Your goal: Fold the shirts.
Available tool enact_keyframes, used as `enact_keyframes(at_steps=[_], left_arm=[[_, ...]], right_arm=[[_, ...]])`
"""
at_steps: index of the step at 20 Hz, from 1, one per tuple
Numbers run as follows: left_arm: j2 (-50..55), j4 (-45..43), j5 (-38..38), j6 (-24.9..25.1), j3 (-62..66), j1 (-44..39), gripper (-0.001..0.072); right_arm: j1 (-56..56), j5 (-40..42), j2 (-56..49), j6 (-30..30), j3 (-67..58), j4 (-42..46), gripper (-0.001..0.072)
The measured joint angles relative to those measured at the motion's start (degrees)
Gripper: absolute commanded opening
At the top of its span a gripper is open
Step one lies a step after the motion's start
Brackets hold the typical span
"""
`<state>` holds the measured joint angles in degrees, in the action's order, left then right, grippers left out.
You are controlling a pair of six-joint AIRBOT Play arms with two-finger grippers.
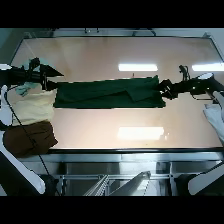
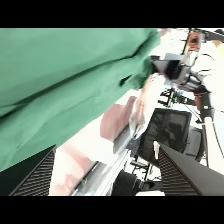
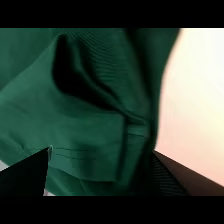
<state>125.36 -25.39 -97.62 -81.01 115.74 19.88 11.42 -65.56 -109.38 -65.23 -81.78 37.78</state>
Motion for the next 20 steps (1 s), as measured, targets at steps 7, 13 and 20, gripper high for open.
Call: enact_keyframes(at_steps=[7, 13, 20], left_arm=[[-0.2, 1.1, -1.5, 0.0, 1.1, -3.4, -0.0005], [-0.1, -3.7, 2.7, 1.4, 1.2, -19.6, -0.0004], [3.2, -14.8, 23.1, -3.6, 1.2, -42.7, -0.0003]], right_arm=[[-4.2, 0.7, -0.8, -2.5, 0.0, 1.6, 0.0019], [1.9, -6.1, 5.1, -5.2, -0.1, 8.8, 0.0019], [11.0, -13.9, 14.2, -6.6, -0.1, 18.0, 0.0019]])
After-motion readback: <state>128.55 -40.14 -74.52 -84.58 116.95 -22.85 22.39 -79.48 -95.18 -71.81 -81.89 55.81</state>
